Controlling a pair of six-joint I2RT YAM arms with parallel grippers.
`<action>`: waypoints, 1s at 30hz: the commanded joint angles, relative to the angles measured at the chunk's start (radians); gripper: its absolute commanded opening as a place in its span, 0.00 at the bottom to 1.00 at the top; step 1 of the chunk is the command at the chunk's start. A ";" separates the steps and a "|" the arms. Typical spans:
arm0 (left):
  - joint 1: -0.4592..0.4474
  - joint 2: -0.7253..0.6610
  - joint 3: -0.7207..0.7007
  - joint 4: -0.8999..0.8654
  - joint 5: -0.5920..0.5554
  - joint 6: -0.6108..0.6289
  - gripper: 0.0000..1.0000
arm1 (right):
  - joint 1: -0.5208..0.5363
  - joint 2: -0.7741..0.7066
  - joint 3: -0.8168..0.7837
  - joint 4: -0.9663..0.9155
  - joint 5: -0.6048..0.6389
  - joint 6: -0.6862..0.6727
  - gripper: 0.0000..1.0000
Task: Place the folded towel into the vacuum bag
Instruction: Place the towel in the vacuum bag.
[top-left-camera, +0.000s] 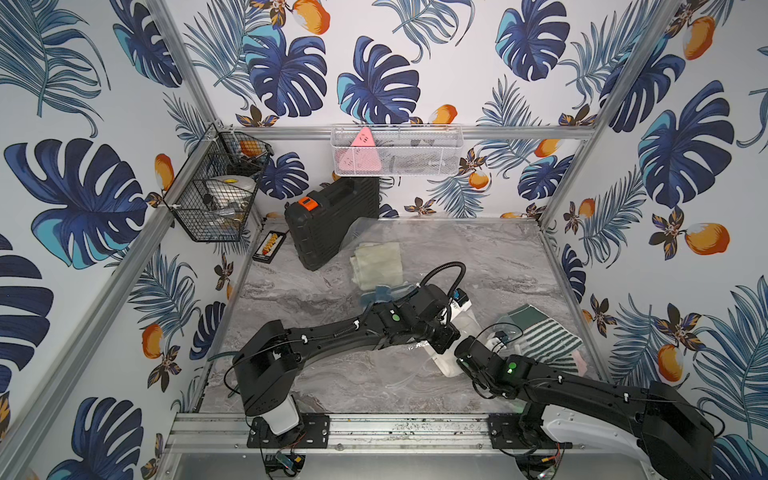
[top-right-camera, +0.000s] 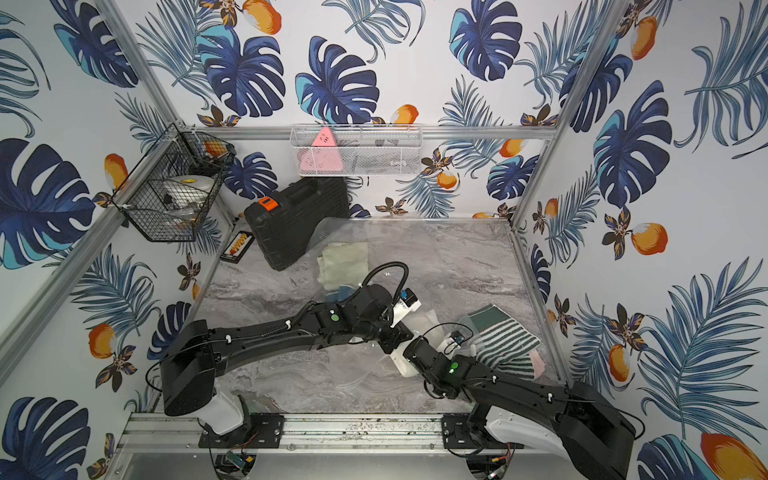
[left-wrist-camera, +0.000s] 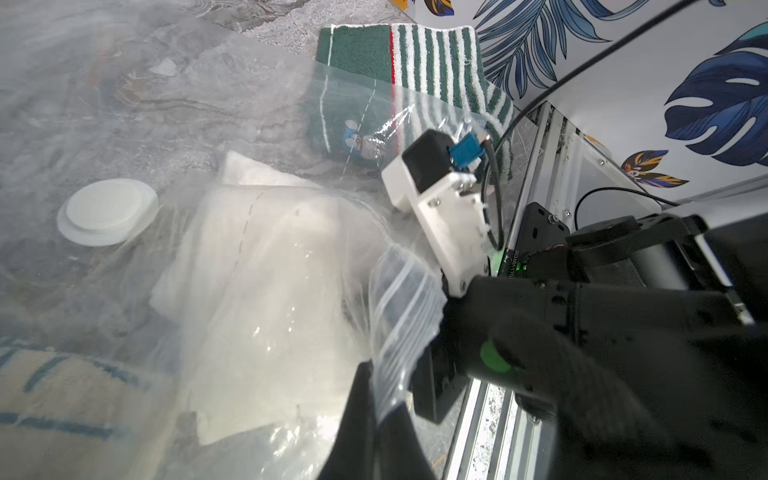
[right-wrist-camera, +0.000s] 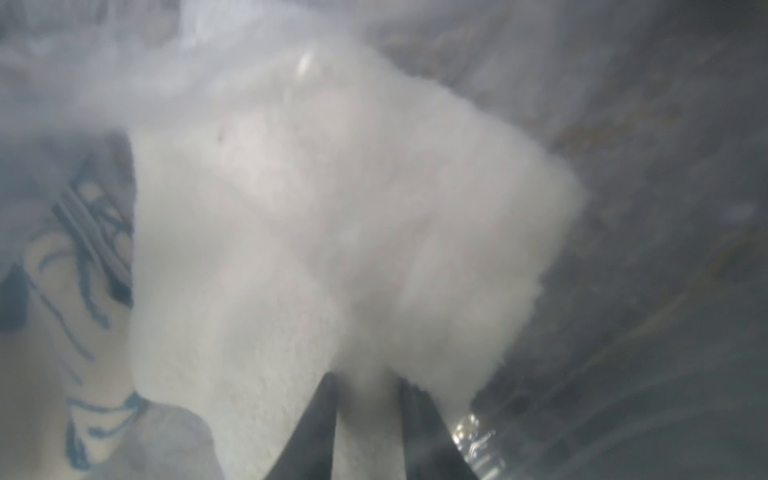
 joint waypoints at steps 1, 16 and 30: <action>-0.018 0.015 0.014 0.013 0.033 0.019 0.00 | -0.059 -0.021 -0.032 0.087 0.100 -0.003 0.30; -0.041 0.012 0.066 -0.046 -0.006 0.059 0.00 | -0.127 -0.004 -0.024 0.210 -0.009 -0.057 0.60; -0.035 0.006 0.064 -0.004 0.026 0.019 0.00 | -0.181 0.125 -0.100 0.414 -0.092 0.015 0.66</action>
